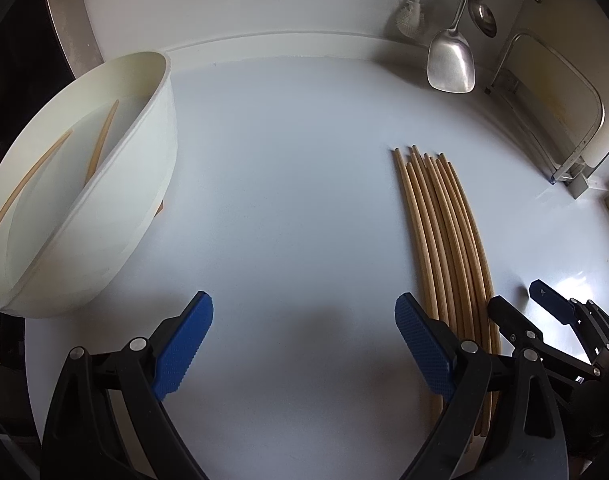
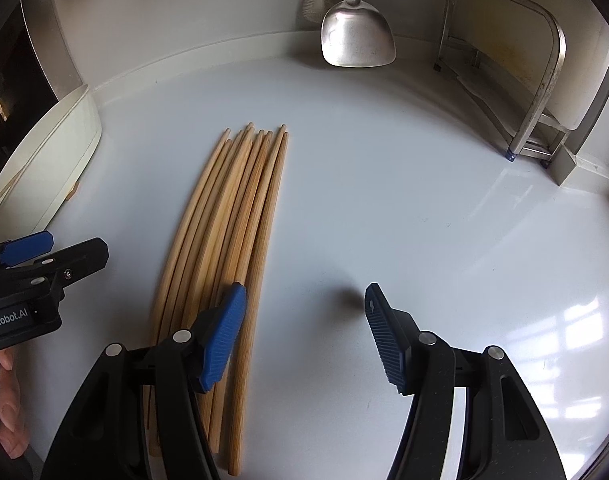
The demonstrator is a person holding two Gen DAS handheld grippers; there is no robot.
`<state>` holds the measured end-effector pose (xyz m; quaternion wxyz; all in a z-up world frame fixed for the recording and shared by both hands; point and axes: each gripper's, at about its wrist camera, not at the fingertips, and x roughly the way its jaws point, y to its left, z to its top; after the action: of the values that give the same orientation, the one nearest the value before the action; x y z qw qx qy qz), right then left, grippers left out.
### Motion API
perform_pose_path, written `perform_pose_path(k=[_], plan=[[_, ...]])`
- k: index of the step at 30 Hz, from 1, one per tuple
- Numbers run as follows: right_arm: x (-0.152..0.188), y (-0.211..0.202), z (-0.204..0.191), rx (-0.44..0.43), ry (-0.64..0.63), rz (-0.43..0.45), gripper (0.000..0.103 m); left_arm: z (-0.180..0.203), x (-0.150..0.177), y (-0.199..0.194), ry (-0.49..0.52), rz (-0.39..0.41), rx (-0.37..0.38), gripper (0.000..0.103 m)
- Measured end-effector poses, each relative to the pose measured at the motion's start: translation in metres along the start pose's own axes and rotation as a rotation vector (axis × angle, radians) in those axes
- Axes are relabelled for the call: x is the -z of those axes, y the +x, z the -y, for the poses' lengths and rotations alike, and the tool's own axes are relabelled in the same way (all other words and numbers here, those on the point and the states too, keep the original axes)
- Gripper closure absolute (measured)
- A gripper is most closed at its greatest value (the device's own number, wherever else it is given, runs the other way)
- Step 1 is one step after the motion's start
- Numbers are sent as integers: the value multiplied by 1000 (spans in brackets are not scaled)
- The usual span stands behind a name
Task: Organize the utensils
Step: 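Close the right tool on a chopstick from the bundle while the left tool grasps another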
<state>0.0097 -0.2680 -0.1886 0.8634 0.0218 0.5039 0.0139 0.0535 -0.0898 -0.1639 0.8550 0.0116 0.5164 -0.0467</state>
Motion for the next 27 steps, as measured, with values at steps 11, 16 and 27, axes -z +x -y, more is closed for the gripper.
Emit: perform_pose_path(k=[11,16,27], plan=[[-3,5,16,47,2,16,44,14,1,4,18,-5,18,12],[-4,4,28,31,26,19,44,22,1,11,26,-26,41,12],[-3,0,45,9,71,25,44,37,6,25,53,-66,51,12]])
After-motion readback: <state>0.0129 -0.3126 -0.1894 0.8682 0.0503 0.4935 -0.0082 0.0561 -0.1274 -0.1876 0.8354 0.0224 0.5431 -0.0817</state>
